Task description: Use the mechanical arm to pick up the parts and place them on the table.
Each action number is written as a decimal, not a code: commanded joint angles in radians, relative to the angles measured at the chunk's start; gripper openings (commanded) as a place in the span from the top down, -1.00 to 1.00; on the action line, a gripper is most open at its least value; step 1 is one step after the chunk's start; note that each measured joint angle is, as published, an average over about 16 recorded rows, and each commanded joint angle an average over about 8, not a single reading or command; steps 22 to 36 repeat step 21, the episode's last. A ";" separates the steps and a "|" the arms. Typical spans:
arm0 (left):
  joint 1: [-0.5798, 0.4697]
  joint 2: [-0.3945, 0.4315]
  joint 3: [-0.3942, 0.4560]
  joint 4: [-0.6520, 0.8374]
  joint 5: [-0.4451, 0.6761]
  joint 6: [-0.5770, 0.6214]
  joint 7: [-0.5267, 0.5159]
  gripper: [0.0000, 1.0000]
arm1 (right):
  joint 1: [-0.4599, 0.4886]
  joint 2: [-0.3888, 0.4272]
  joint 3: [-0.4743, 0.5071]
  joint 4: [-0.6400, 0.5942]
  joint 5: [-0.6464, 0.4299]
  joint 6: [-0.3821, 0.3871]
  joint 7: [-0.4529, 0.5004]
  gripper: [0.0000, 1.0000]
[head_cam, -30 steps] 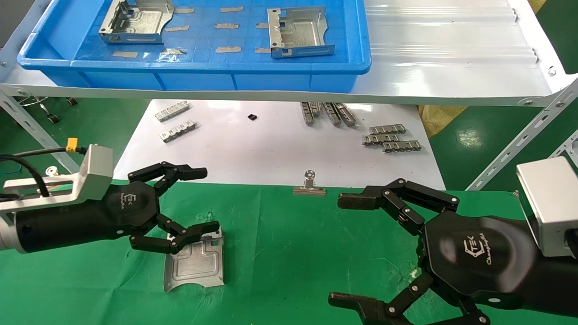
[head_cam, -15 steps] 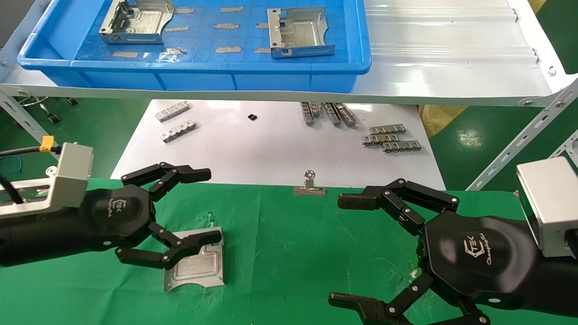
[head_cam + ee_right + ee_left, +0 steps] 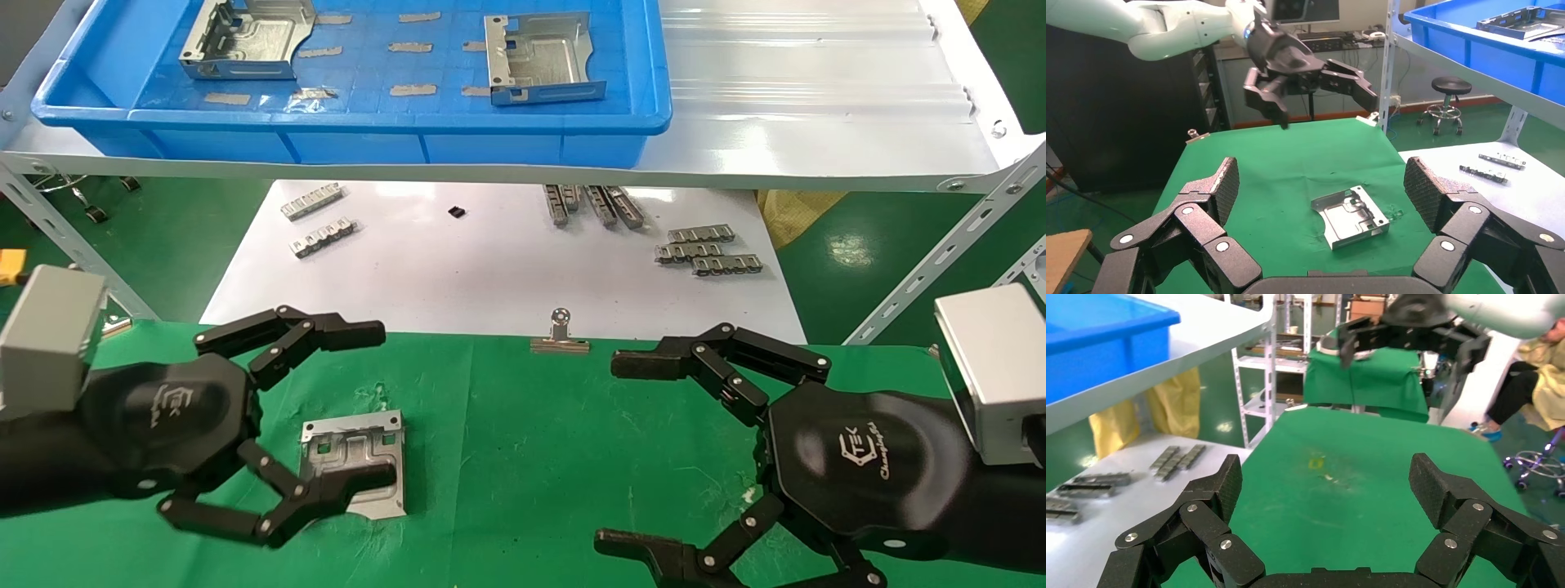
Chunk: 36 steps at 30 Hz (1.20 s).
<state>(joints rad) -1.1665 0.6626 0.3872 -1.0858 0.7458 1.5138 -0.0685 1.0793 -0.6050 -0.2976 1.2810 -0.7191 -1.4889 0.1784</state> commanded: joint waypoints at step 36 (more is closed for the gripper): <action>0.106 -0.059 -0.123 -0.226 -0.019 -0.021 -0.129 -1.00 | 0.000 0.000 -0.001 0.000 0.001 0.001 0.000 -1.00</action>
